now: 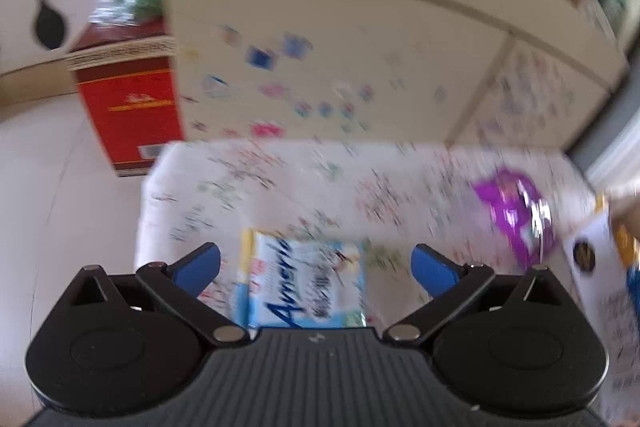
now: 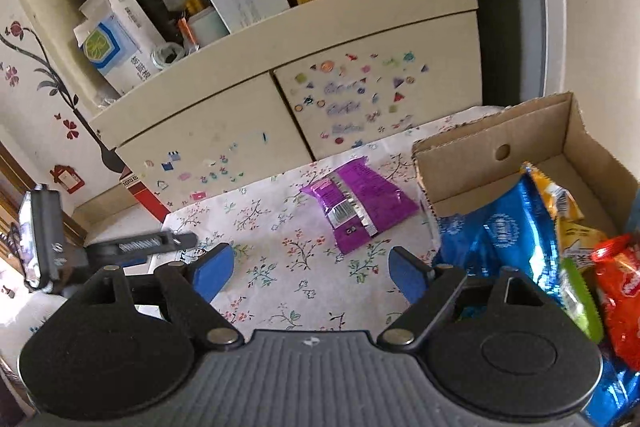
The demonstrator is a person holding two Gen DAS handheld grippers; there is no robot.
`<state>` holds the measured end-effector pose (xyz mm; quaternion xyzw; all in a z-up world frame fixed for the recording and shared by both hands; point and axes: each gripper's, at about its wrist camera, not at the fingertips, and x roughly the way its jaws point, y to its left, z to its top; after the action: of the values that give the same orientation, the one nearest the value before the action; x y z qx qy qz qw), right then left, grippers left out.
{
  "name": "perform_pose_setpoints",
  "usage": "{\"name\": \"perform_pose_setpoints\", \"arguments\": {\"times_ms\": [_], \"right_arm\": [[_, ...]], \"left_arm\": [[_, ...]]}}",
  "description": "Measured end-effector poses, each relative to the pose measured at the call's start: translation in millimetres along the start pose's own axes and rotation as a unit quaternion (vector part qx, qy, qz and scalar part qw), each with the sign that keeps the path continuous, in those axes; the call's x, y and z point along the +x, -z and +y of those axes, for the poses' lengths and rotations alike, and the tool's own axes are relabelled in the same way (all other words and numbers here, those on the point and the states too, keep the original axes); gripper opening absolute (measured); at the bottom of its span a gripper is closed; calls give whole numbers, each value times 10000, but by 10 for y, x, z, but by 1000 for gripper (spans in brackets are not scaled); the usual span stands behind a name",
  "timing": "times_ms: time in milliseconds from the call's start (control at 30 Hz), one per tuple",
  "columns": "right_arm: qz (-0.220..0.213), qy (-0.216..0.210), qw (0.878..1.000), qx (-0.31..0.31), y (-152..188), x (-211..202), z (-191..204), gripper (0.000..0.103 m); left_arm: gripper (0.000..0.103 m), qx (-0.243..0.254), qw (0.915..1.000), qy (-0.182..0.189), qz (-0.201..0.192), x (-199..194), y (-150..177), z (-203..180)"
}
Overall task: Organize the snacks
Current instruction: 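Grasp the white-and-blue Amero packet with the left gripper while the right gripper grasps the purple bag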
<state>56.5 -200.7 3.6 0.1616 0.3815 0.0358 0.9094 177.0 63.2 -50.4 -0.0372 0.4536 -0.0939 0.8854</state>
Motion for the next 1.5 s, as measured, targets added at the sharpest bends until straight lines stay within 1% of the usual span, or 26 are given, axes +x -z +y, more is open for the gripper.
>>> {"name": "perform_pose_setpoints", "arguments": {"times_ms": [100, 167, 267, 367, 433, 600, 767, 933, 1000, 1100, 1133, 1167, 1200, 1267, 1300, 1333, 1367, 1400, 1433, 1467, 1500], "right_arm": [[26, -37, 9999, -123, -27, 126, 26, 90], [27, -42, 9996, -270, -30, 224, 45, 90], [-15, 35, 9984, -556, -40, 380, 90, 90], [-77, 14, 9969, -782, -82, 531, 129, 92], [-100, 110, 9957, -913, -123, 651, 146, 93], [-71, 321, 9926, -1166, -207, 956, 143, 93], [-24, 484, 9876, -1492, -280, 1226, 171, 93], [166, 683, 9836, -1664, -312, 1445, 175, 94], [152, 775, 9813, -1757, -305, 1491, 186, 96], [313, 1027, 9733, -2027, -264, 1586, 242, 98], [407, 1041, 9712, -2107, -241, 1613, 264, 98], [550, 913, 9722, -2085, -222, 1634, 272, 98], [534, 838, 9736, -2057, -200, 1623, 283, 100], [614, 726, 9742, -2048, -177, 1616, 312, 100], [676, 591, 9755, -2010, -175, 1605, 323, 100], [818, 318, 9788, -1853, -183, 1598, 314, 99], [984, -54, 9822, -1599, -196, 1597, 288, 99], [1119, -438, 9841, -1305, -209, 1593, 251, 96], [1159, -676, 9853, -1057, -223, 1582, 218, 93], [1074, -692, 9874, -937, -236, 1558, 204, 93], [944, -617, 9894, -913, -254, 1531, 196, 93]], "left_arm": [[101, 360, 9993, -37, 94, 101, 69, -129], [101, 507, 9986, -44, 172, 164, 102, -190], [101, 496, 9984, -104, 233, 227, 123, -208], [101, 445, 9984, -192, 308, 290, 136, -183], [101, 382, 9982, -261, 382, 340, 147, -150], [102, 401, 9979, -364, 357, 376, 144, -139], [102, 536, 9967, -477, 380, 404, 147, -185], [103, 494, 9966, -519, 397, 423, 135, -191], [103, 503, 9966, -522, 389, 425, 141, -192], [103, 527, 9965, -522, 381, 424, 147, -191], [103, 527, 9965, -524, 379, 426, 148, -190], [103, 529, 9965, -527, 377, 428, 149, -192], [103, 530, 9965, -531, 376, 431, 148, -193], [103, 519, 9965, -539, 373, 432, 148, -197], [103, 519, 9965, -543, 365, 431, 150, -196], [103, 517, 9965, -543, 358, 430, 152, -196], [103, 523, 9966, -538, 350, 429, 155, -195], [103, 527, 9966, -533, 340, 427, 158, -194], [103, 532, 9966, -528, 332, 426, 161, -193], [103, 539, 9966, -522, 326, 424, 164, -190], [103, 542, 9967, -520, 317, 422, 167, -189]]}}
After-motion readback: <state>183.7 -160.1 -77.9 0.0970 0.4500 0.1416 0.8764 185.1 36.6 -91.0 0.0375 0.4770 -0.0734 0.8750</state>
